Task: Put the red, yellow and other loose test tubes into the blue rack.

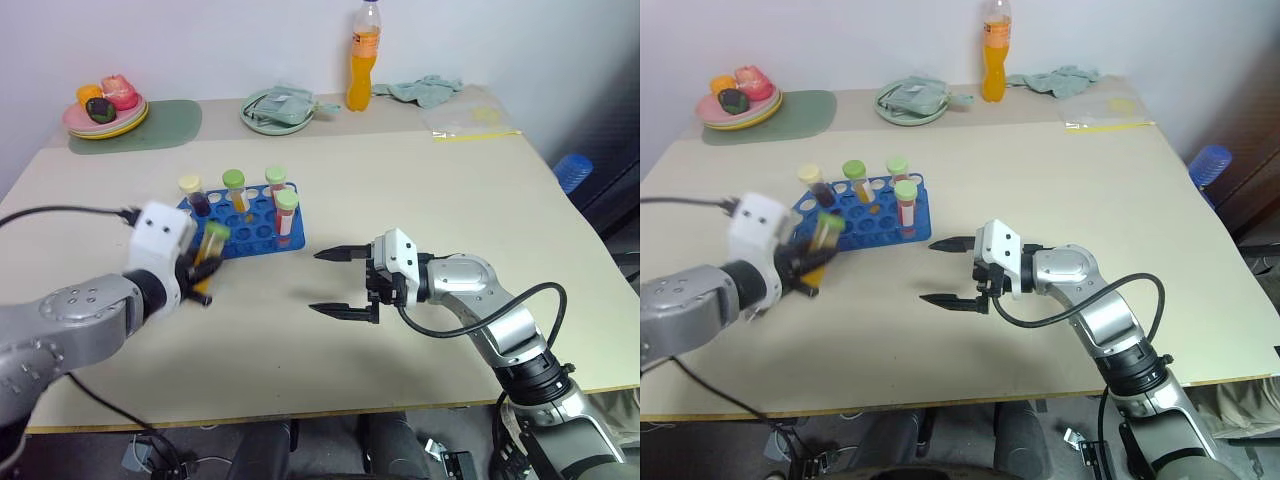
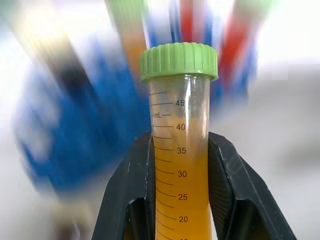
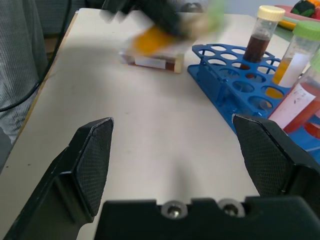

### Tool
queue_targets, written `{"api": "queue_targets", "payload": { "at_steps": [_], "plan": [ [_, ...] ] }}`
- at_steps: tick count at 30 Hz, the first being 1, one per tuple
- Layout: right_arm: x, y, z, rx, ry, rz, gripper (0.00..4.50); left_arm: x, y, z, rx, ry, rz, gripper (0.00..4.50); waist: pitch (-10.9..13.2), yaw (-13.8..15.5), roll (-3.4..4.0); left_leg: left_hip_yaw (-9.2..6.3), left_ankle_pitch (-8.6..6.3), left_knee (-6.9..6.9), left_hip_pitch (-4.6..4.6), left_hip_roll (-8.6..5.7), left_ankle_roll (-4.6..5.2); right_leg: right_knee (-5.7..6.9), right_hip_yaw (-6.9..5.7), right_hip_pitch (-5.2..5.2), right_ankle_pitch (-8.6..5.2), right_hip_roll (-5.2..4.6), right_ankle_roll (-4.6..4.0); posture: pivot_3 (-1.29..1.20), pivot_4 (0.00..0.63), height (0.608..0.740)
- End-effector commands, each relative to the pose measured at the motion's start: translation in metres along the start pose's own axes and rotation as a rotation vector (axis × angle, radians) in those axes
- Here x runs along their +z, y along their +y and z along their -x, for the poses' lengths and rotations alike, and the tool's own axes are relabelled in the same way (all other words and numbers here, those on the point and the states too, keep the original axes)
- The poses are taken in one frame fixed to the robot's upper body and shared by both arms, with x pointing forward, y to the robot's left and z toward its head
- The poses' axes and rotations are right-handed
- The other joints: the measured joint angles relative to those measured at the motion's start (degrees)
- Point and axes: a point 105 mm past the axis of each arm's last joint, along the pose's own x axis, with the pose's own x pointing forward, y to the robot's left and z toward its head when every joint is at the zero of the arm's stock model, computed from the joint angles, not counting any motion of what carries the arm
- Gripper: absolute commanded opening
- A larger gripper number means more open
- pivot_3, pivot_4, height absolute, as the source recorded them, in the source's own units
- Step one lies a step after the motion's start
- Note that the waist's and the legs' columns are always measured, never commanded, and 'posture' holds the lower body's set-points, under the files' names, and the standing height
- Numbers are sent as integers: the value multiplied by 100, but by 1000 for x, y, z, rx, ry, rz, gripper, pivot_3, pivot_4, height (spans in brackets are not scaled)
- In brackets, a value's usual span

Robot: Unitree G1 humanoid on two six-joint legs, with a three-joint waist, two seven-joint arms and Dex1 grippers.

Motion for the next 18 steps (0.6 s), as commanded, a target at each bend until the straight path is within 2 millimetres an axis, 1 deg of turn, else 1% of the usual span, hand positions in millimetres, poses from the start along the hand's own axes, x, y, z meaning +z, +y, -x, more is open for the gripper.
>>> {"api": "queue_targets", "payload": {
  "at_steps": [1, 3, 5, 7, 9, 12, 18],
  "plan": [
    [6, -2, -4, -15, -34, 17, 4216, 22, 1, -12, 96, -257, -31, 783, -1, 5, -10, -4, -1, 2, 1, -1, 1, -4, -3, 6, 3, 1, 6, 0, 150, 740],
    [6, -2, -7, -21, -41, 12, 4216, 23, -6, -23, 168, -373, 54, 783, 0, 60, -12, -4, -3, 4, 1, -7, 4, -9, -4, 11, 5, -1, 9, 0, 150, 740],
    [6, -2, -10, -30, -46, 10, 4216, 12, -17, -37, 240, -415, 3, 783, -3, 100, -19, -5, -5, 11, -1, -10, 8, -10, -6, 12, 7, -1, 13, 0, 150, 740],
    [6, -3, -10, -36, -48, 9, 4216, 7, -25, -42, 262, -449, -44, 783, -3, 100, -19, -5, -4, 11, -1, -14, 8, -9, -6, 10, 7, -2, 14, 0, 150, 740],
    [6, -4, -10, -48, -50, 7, 4216, 3, -30, -48, 290, -503, -50, 783, -3, 89, -19, -3, -4, 10, -1, -14, 8, -7, -5, 6, 8, -2, 14, 0, 150, 740],
    [5, -4, -9, -69, -49, 6, 4216, -19, -32, -56, 368, -516, -77, 783, -4, 92, -17, -5, -5, 9, 0, -13, 8, -4, -6, 5, 7, 2, 14, 0, 150, 740],
    [4, -4, -8, -89, -46, 1, 4216, -31, -34, -63, 402, -540, -63, 783, -3, 96, -18, -6, -5, 12, 0, -15, 9, -3, -7, 6, 9, 0, 17, 0, 150, 740]
  ]
}}
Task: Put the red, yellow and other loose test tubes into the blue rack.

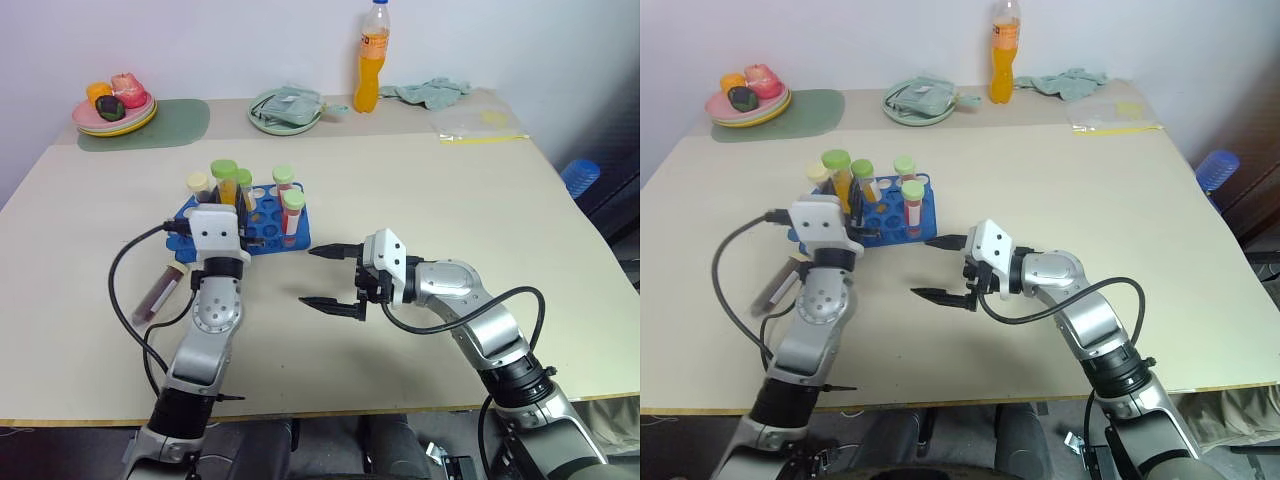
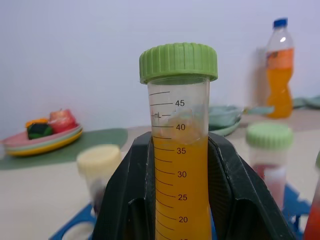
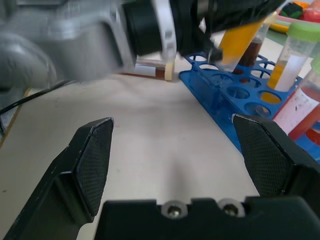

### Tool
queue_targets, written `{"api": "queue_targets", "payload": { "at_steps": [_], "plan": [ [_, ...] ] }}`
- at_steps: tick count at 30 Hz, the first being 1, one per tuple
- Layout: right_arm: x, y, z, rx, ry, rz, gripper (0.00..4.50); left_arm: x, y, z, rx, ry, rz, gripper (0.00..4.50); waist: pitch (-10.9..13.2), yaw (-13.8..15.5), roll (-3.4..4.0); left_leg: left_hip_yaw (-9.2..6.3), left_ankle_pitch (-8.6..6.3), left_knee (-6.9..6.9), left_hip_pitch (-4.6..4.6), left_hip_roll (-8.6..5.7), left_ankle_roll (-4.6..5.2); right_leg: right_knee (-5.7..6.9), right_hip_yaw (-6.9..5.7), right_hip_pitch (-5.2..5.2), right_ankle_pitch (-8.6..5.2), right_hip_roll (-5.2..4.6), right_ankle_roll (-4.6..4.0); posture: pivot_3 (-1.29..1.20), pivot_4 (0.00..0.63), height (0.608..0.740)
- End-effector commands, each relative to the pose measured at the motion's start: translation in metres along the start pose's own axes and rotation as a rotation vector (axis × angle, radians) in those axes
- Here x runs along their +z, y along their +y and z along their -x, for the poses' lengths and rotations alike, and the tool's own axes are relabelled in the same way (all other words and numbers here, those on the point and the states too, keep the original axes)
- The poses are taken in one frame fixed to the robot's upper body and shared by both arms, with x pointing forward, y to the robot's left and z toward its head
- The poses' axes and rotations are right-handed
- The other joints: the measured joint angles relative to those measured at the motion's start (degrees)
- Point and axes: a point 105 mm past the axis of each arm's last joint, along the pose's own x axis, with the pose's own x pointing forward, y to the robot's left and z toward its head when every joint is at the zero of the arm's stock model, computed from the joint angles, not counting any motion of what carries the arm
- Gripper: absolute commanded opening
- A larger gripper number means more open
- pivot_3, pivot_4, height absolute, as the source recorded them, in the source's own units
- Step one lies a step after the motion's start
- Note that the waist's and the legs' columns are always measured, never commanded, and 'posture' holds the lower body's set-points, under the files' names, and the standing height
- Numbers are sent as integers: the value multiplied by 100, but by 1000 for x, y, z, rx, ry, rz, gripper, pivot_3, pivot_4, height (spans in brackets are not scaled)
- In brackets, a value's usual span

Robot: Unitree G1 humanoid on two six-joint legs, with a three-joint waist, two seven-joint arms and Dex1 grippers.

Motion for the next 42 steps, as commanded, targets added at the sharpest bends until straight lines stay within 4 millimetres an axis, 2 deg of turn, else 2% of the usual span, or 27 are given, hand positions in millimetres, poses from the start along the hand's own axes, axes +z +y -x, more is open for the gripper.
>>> {"api": "queue_targets", "payload": {
  "at_steps": [1, 9, 16, 22, 32, 36, 38, 42],
  "plan": [
    [13, -1, 2, -13, -36, 45, 4216, 9, 3, -4, 22, -74, -15, 783, 0, -4, 0, 0, 0, 0, 0, 0, 0, 1, 0, 0, 0, 0, 0, 0, 150, 740],
    [12, 1, 0, -6, -40, 37, 4216, -6, -9, -10, 3, -49, -21, 783, 0, -3, 0, -1, 0, 5, 0, -2, 0, 4, -2, 3, 1, 1, 3, 0, 150, 740],
    [12, 1, 1, -4, -39, 32, 4216, -12, -15, -15, 3, -47, -2, 783, 0, -12, 0, -3, 0, 5, 0, -3, 1, 5, -3, 2, 1, 1, 4, 0, 150, 740],
    [12, 1, 0, -6, -39, 31, 4216, -21, -15, -14, 24, -20, 22, 783, 0, -10, 0, -3, 0, 5, 1, -3, 1, 6, -3, 2, 2, 2, 4, 0, 150, 740],
    [11, 1, 0, -15, -39, 28, 4216, -24, -15, -10, -5, -25, 31, 783, 0, -13, 0, -4, 0, 6, 1, -3, 1, 7, -4, 2, 2, 2, 4, 0, 150, 740],
    [12, 2, -1, -13, -41, 27, 4216, -18, -9, -7, 10, -36, 79, 2692, 0, -24, 0, -4, 0, 6, 1, -2, 1, 7, -4, 2, 2, 2, 4, 0, 150, 740],
    [12, 2, -1, -13, -43, 27, 4216, -11, 1, -6, 48, -52, 118, 3680, 0, -22, 0, -6, 0, 5, 0, -2, 1, 7, -4, 1, 2, 2, 4, 0, 150, 740],
    [12, 2, 0, -17, -44, 25, 4216, 13, 26, -8, 119, -103, 173, 3680, 0, -28, 0, -9, 0, 5, 1, -1, 1, 8, -4, 1, 2, 3, 4, 0, 150, 740]
  ]
}}
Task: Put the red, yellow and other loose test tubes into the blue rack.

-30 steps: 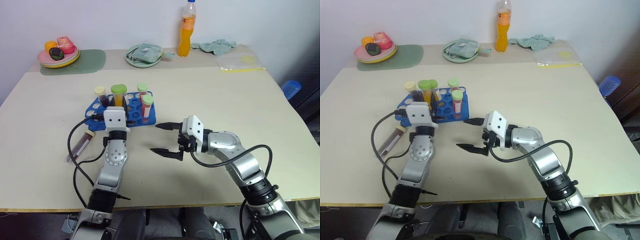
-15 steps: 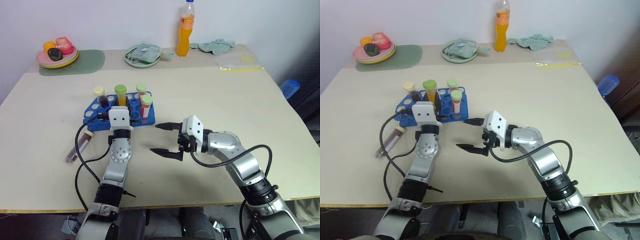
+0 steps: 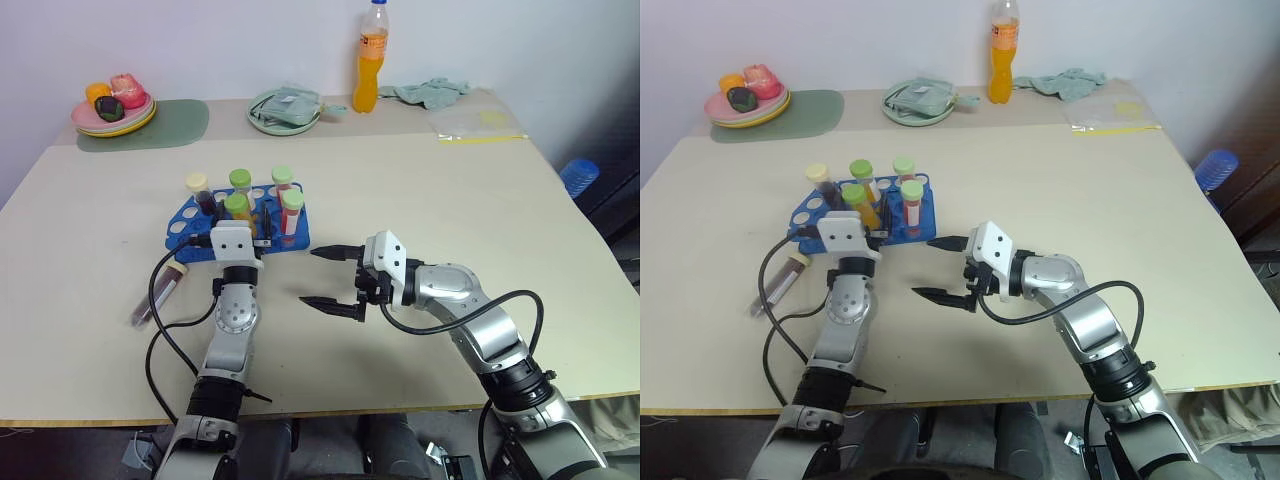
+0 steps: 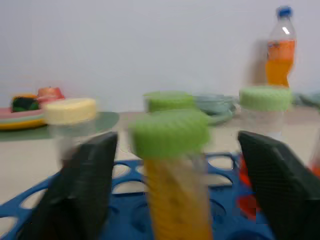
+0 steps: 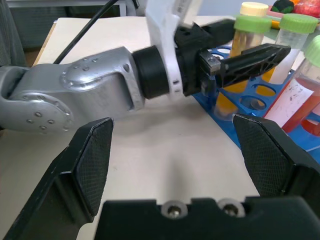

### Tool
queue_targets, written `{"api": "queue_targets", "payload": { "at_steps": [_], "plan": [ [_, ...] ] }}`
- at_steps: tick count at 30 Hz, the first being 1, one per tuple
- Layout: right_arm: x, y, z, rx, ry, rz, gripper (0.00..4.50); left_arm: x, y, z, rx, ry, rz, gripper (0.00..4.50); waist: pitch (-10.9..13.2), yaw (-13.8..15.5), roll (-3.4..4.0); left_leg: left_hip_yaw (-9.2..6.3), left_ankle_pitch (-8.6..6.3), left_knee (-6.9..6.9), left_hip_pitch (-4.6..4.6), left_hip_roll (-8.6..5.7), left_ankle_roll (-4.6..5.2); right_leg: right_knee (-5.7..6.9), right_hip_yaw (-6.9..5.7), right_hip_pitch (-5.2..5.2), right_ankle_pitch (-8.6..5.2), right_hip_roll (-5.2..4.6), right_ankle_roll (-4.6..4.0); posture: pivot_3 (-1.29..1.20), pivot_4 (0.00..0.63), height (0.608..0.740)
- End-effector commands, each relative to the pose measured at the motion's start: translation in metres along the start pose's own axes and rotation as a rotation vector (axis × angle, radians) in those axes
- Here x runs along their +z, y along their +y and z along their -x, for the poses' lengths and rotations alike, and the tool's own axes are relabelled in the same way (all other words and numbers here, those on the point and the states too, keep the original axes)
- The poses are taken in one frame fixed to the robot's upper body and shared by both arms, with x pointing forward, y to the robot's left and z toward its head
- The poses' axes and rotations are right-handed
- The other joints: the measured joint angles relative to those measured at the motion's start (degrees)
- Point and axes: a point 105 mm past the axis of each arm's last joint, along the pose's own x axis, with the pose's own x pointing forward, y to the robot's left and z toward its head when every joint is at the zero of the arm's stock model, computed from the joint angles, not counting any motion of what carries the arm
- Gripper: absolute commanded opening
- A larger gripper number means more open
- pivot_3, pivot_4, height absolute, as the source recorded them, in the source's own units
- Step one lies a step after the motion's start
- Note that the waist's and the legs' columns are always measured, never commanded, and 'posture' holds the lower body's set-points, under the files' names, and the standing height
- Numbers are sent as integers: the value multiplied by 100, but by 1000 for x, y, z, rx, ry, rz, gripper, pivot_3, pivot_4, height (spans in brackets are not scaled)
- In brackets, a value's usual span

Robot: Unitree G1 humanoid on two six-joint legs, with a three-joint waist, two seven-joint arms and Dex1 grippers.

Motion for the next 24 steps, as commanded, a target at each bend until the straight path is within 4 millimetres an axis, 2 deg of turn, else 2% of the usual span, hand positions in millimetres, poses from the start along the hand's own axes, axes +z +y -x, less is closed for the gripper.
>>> {"api": "queue_targets", "payload": {
  "at_steps": [1, 4, 8, 9, 10, 12, 14, 16, 18, 21, 22, 24],
  "plan": [
    [13, 2, 1, -1, -40, 33, 4216, 38, 20, -7, 54, -95, 57, 3680, 0, -1, 0, 0, 0, 0, 0, 0, 0, 0, 0, 0, 0, 0, 0, 0, 150, 740],
    [13, 3, 0, -2, -41, 30, 4216, 69, 37, -12, 38, -127, 101, 3680, 0, -15, 0, 0, 0, 0, 0, 0, 0, 0, 0, 1, 0, 0, 0, 0, 150, 740],
    [13, 3, -1, 5, -46, 23, 4216, 92, 55, -10, -94, -60, 138, 3680, 0, -107, 1, -3, 0, -2, 1, 4, 0, 3, 0, 0, -1, 6, -1, 0, 150, 740],
    [13, 3, -1, 8, -48, 19, 4216, 95, 59, -10, -118, -37, 140, 4206, 0, -115, 1, -5, 0, -2, 0, 4, 0, 3, 0, 1, -1, 6, -1, 0, 150, 740],
    [13, 4, -1, 12, -50, 17, 4216, 97, 63, -9, -137, -15, 130, 4464, 0, -117, 1, -6, 0, -2, 1, 4, 0, 3, 1, 1, -1, 7, -1, 0, 150, 740],
    [13, 4, -2, 20, -52, 16, 4216, 92, 72, -9, -151, 73, 92, 4464, 0, -115, 2, -9, 0, -2, 1, 6, 0, 4, 0, 2, -2, 11, -2, 0, 150, 740],
    [14, 3, -3, 27, -54, 22, 4216, 79, 98, -7, -115, 254, -107, 4464, 1, -123, -2, -11, 0, -2, 1, 6, 0, 4, -1, 2, -2, 12, -2, 0, 150, 740],
    [14, 3, -4, 30, -55, 24, 4216, 71, 118, 0, -117, 433, -220, 4464, 2, -147, 0, -10, 0, -5, 3, 7, 0, 5, 1, 1, -2, 17, -3, 0, 150, 740],
    [14, 3, -4, 34, -54, 22, 4216, 71, 127, 8, -159, 569, -212, 4464, 4, -159, 1, -11, 0, -8, 3, 13, 0, 8, 2, -3, -3, 23, -4, 0, 150, 740],
    [14, 4, -5, 42, -58, 18, 4216, 64, 125, 32, -343, 894, -138, 4464, 6, -142, -5, -15, 0, -9, 3, 17, 0, 7, 1, -4, -4, 24, -4, 0, 150, 740],
    [14, 4, -5, 44, -59, 17, 4216, 61, 128, 39, -356, 995, -126, 4464, 6, -132, -5, -16, 0, -8, 3, 17, -1, 6, 0, 0, -4, 22, -4, 0, 150, 740],
    [14, 5, -7, 51, -61, 17, 4216, 52, 140, 56, -354, 1244, -207, 4464, 7, -132, -6, -15, 0, -7, 5, 14, -1, 6, -1, 1, -4, 21, -4, 0, 150, 740]
  ]
}}
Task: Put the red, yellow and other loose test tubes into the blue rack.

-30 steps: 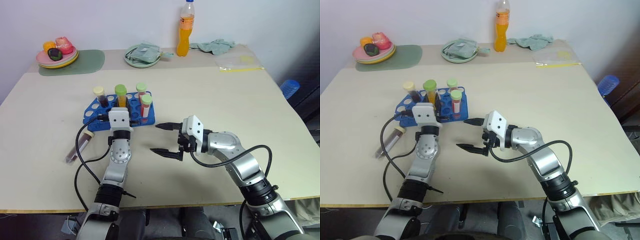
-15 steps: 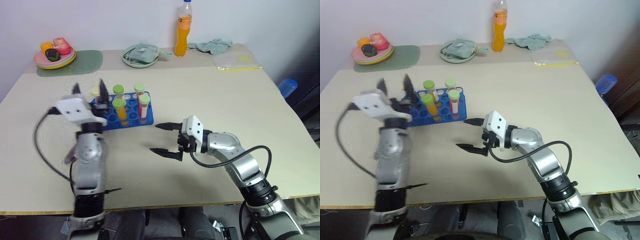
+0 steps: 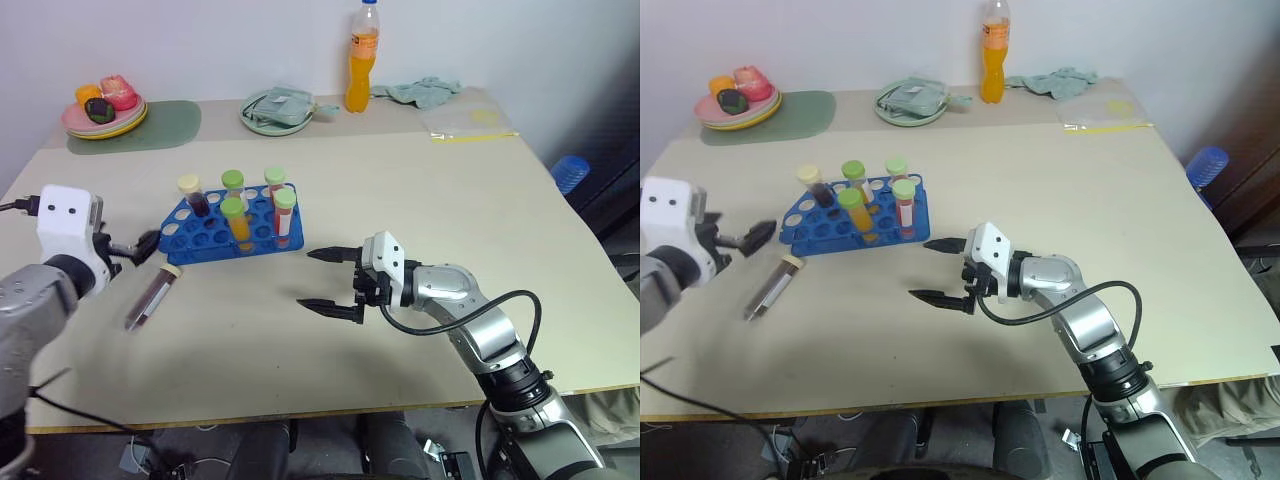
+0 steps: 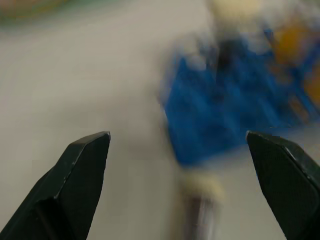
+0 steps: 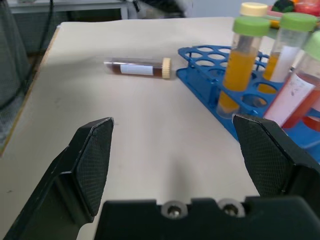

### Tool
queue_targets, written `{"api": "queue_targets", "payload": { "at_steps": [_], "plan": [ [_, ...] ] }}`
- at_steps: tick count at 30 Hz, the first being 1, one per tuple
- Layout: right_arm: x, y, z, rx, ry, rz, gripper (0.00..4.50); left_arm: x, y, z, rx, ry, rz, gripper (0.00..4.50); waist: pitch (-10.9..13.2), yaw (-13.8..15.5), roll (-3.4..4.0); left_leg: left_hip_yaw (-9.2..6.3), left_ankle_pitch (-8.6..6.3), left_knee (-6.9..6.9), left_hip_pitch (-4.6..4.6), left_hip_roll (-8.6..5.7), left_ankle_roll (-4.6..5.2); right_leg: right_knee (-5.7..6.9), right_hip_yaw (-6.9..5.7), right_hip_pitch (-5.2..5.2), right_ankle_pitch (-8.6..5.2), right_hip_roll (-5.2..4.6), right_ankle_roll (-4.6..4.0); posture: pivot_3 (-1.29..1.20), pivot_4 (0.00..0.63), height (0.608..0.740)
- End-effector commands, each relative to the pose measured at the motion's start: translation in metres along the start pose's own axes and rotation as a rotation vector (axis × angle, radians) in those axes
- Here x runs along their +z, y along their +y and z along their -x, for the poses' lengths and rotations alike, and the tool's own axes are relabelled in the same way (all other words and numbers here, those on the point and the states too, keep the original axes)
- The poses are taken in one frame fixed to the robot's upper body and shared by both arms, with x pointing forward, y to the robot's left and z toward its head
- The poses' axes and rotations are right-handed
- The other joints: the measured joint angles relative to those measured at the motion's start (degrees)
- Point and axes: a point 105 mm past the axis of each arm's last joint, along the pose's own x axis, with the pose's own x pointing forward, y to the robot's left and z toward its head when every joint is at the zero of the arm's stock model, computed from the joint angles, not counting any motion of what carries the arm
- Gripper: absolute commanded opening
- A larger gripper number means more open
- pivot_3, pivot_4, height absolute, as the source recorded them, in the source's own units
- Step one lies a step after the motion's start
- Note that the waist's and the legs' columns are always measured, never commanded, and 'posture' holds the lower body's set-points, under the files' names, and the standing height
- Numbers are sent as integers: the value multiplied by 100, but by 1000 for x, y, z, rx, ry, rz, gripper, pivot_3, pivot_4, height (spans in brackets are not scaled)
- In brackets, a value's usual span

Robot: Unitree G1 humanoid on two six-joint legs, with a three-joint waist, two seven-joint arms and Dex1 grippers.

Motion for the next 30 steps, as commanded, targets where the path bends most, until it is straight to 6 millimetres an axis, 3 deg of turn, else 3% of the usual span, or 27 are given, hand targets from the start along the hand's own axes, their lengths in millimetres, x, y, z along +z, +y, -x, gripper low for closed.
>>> {"api": "queue_targets", "payload": {
  "at_steps": [1, 7, 14, 17, 22, 23, 27, 30],
  "plan": [
    [13, 1, -4, 25, -40, 35, 4216, -23, 4, 6, -19, 299, -34, 4464, 1, -20, -3, 1, 0, -1, 0, -1, 0, 1, -1, 0, -1, 0, 0, 0, 150, 740],
    [14, 8, -2, 81, -39, 29, 4216, -29, 10, -18, 13, 402, -44, 4464, 7, -18, 11, 4, 3, -11, 4, 2, -6, 3, 3, -5, 0, 0, -1, 0, 150, 740],
    [12, 7, 1, 33, -35, 21, 4216, -36, 4, -43, -32, 459, -40, 4464, 6, -16, 10, 4, 4, -13, -1, 2, -8, 4, 7, -14, 0, -2, -1, 0, 150, 740],
    [12, 7, 1, 23, -35, 17, 4216, -36, 2, -48, -46, 470, -59, 3604, 6, -17, 10, 5, 4, -13, -5, 2, -8, 5, 7, -18, 0, -2, -1, 0, 150, 740],
    [12, 8, 2, 18, -33, 16, 4216, -38, 6, -46, -45, 478, -80, 1024, 6, -20, 10, 4, 4, -13, -5, 2, -8, 5, 8, -19, 0, -3, -1, 0, 150, 740],
    [12, 7, 2, 17, -32, 16, 4216, -41, 7, -42, -52, 487, -93, 771, 6, -26, 10, 4, 4, -13, -5, 2, -8, 5, 8, -19, 0, -2, -1, 0, 150, 740],
    [11, 7, 3, 20, -30, 18, 4216, -51, 10, -27, -62, 502, -159, 771, 6, -52, 10, 4, 3, -18, -5, 6, -7, 7, 14, -28, 0, -5, -1, 0, 150, 740],
    [11, 8, 2, 34, -30, 16, 4216, -42, 0, -19, -141, 381, -176, 771, 6, -37, 11, 5, 4, -21, -5, 10, -8, 6, 14, -31, 0, -6, -2, 0, 150, 740]
  ]
}}
